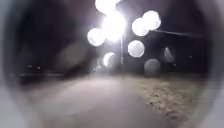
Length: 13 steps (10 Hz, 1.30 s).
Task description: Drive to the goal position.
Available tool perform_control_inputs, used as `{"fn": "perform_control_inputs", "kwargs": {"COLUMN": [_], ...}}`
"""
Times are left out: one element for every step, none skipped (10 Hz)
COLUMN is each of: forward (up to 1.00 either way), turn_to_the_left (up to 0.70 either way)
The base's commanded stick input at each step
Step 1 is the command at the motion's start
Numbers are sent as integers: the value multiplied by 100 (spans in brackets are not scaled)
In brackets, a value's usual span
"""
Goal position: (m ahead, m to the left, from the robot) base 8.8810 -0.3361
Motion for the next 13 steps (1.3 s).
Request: {"fn": "perform_control_inputs", "kwargs": {"forward": [70, 70, 70, 61, 29, 0, 0, 0, 0, 0, 8, 70, 70], "turn_to_the_left": [35, 32, 0, 0, 0, 0, 0, 0, 0, 0, 0, 0, 0]}}
